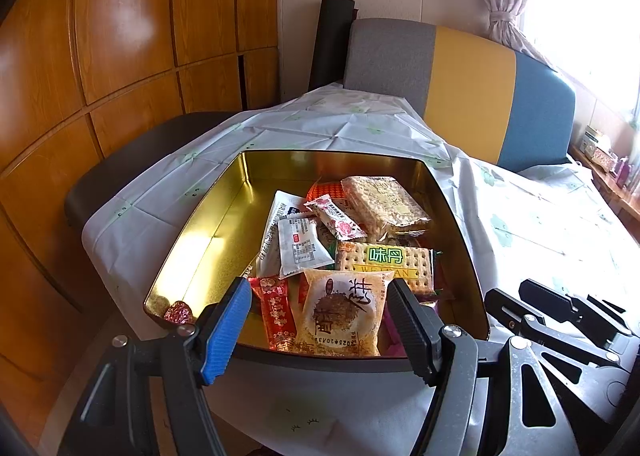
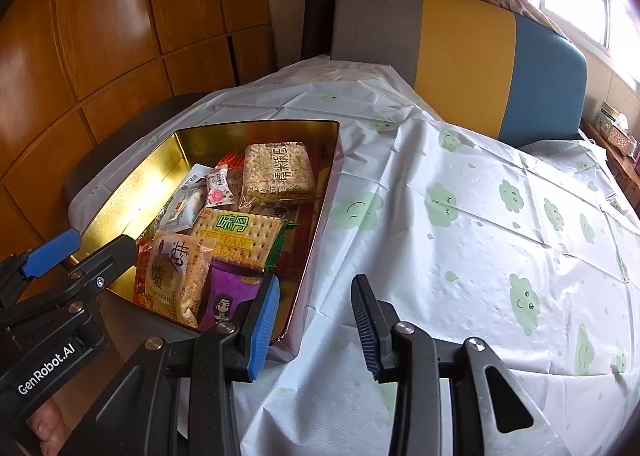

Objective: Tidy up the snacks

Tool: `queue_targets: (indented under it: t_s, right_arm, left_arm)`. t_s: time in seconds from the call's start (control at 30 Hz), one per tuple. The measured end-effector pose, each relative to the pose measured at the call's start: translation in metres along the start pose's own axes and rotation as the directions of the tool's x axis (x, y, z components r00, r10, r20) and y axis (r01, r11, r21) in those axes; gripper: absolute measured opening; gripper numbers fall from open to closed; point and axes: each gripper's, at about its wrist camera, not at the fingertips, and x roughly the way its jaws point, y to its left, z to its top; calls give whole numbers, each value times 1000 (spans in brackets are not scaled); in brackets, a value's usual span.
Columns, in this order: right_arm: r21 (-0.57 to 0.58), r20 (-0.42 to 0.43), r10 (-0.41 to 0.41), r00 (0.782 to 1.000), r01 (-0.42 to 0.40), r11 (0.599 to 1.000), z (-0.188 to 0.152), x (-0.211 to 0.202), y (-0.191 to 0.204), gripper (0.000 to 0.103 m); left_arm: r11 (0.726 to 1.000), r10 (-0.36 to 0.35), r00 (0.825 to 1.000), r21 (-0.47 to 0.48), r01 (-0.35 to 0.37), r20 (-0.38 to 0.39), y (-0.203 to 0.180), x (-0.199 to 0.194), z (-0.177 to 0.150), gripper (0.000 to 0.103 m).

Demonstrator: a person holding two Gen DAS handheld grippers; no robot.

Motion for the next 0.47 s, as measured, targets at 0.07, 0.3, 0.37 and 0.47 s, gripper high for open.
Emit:
queue_targets:
  t_s: [0.07, 0.3, 0.37, 0.47]
  right_arm:
    - [0, 0, 1, 1000, -1, 1000, 0, 0, 0, 38]
    - [1, -9, 0, 1000, 0, 1000, -2, 2, 0, 38]
    - [3, -9, -1, 1000, 1, 1000, -2, 2, -1, 38]
    - [8, -6, -1, 1000, 1, 1000, -3, 2, -4, 38]
  left_arm:
    - [1000, 2, 1000, 0, -2, 0, 0, 0, 0, 71]
    - [1000, 10, 1000, 0, -10, 24, 1, -1, -1, 71]
    - [1000, 8, 1000, 5, -9, 28, 0, -2, -1, 71]
    - [1000, -8, 1000, 10, 7, 18, -1, -1, -1, 71]
